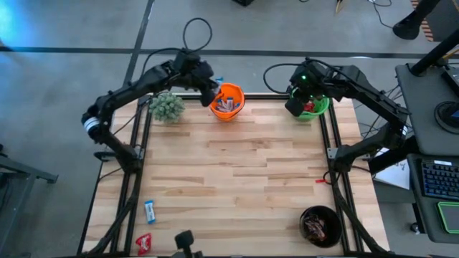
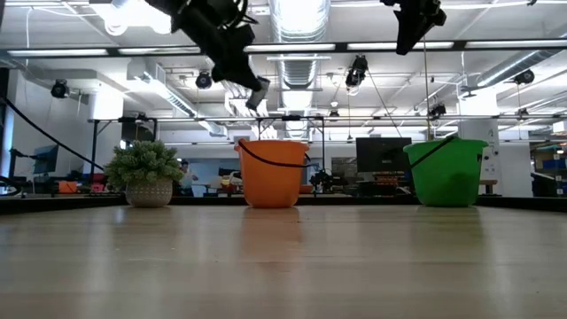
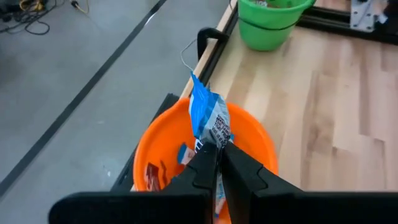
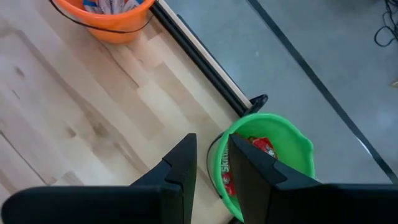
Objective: Organize candy in baskets
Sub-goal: Put the white chocolate bar into the orange bucket
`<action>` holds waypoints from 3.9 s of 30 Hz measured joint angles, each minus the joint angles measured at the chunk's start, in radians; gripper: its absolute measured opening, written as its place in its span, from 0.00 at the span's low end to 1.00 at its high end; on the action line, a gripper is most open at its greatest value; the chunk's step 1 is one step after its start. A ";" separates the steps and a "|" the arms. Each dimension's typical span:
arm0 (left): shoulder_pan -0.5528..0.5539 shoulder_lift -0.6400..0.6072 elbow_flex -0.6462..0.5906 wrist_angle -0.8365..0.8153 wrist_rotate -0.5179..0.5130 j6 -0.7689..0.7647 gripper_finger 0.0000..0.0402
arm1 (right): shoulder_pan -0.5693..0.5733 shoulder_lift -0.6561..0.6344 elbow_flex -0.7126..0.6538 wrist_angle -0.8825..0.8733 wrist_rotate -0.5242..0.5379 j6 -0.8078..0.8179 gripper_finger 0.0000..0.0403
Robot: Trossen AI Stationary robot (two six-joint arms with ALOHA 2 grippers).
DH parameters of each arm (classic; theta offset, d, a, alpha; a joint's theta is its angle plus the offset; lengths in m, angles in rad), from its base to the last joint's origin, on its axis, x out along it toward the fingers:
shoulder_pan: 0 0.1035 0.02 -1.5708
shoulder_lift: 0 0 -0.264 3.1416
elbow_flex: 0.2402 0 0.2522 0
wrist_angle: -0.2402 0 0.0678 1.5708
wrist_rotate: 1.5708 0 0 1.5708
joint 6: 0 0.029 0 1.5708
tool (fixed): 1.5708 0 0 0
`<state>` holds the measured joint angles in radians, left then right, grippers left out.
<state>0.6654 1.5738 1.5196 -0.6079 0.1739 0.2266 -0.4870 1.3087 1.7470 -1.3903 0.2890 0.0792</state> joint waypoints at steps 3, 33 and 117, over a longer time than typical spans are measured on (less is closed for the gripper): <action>0.009 0.035 0.002 0.011 0.000 0.025 0.00 | 0.000 0.003 0.000 0.000 0.000 0.020 0.20; 0.019 0.396 0.673 -0.624 -0.005 0.105 0.20 | 0.000 0.003 0.000 0.029 0.000 0.039 0.20; -0.576 -0.598 -0.163 -0.963 0.030 -0.938 0.28 | 0.341 0.203 0.010 0.494 -0.304 0.211 0.20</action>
<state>0.0890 0.9755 1.3563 -1.5711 0.2035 -0.7116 -0.1459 1.5112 1.7573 -0.8967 -0.0150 0.2905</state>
